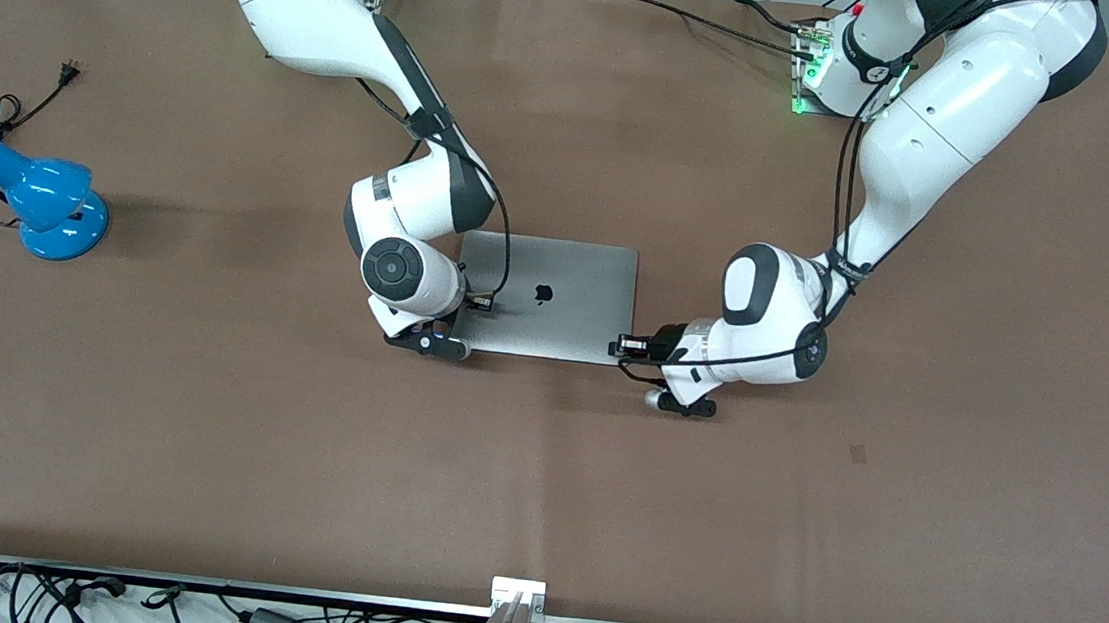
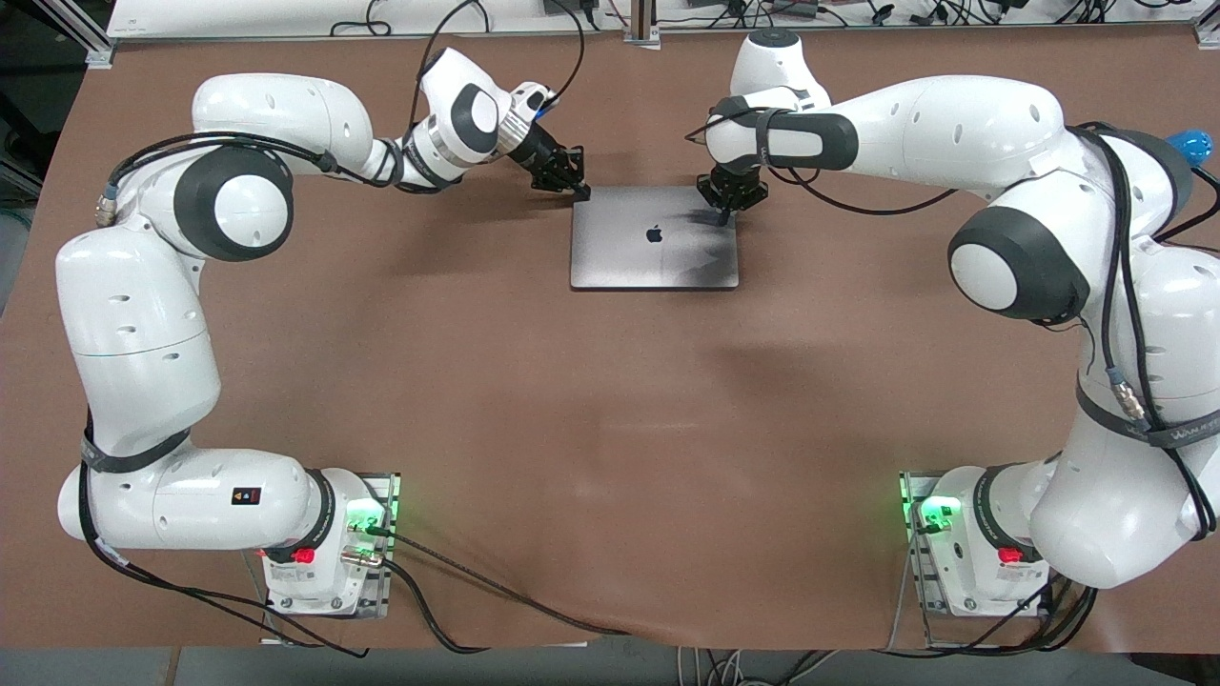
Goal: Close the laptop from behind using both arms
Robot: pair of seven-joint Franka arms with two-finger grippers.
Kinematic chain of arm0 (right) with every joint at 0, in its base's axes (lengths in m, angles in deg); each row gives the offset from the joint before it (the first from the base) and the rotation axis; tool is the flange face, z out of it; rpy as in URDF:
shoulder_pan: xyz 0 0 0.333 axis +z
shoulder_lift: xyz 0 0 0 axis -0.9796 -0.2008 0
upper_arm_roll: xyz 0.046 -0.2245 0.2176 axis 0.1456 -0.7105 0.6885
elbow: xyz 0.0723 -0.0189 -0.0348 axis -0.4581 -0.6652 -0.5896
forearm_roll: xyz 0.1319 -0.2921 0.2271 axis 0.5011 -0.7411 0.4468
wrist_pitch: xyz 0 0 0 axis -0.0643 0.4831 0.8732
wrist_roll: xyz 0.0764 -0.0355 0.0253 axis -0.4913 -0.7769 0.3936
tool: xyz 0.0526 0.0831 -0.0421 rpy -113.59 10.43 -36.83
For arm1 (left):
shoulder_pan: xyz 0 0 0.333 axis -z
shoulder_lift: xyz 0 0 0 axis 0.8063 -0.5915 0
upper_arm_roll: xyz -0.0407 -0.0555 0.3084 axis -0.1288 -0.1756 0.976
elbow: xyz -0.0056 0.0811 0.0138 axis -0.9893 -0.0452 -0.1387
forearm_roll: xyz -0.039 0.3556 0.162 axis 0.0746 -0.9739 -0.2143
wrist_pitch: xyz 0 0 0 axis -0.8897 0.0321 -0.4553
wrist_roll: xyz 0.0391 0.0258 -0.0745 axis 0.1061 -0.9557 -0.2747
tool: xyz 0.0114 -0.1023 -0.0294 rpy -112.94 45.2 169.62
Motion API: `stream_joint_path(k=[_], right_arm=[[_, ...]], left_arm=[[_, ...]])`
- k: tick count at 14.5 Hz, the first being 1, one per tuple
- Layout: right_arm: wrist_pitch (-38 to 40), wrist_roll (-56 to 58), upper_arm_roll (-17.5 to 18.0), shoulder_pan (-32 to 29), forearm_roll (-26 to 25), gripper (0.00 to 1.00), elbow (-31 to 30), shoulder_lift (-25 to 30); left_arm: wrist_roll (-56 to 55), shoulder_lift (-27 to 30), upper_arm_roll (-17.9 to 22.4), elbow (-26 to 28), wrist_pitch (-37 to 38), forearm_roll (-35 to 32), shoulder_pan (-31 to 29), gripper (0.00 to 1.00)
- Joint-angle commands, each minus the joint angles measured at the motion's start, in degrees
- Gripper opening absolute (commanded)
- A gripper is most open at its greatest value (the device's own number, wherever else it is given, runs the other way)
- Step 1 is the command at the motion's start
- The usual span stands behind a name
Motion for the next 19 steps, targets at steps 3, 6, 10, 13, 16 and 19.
stream_joint_path(k=[3, 6, 10, 13, 16, 19], right_arm=[[2.2, -0.2, 0.0, -0.1, -1.1, 0.00, 2.0, 2.8], [7.5, 0.4, -2.5, -0.4, -3.3, 0.00, 1.7, 8.7], [14.3, 8.0, -10.4, -0.3, -3.4, 0.00, -1.1, 16.2], [16.9, 10.9, -14.7, -0.3, -3.5, 0.00, -2.2, 19.4], [18.4, 10.4, -16.1, -0.2, -7.2, 1.00, -1.5, 19.8], [18.5, 11.7, -19.2, -0.4, -7.6, 1.00, 0.3, 22.9]], left_arm=[[-1.7, 6.3, 0.5, -0.1, 11.2, -1.1, -2.3, 0.01], [-4.0, 10.9, 2.5, -0.2, 18.7, -1.1, -2.6, 0.01], [-6.5, 18.4, 5.3, -0.3, 29.3, -3.6, -2.6, 0.02], [-9.7, 22.8, 5.3, -3.4, 37.1, -16.6, -2.6, 0.17], [-9.9, 23.0, 4.8, -10.8, 49.7, -28.6, -2.3, 0.55], [-9.9, 24.8, 5.2, -13.5, 54.0, -30.9, -2.9, 0.93]])
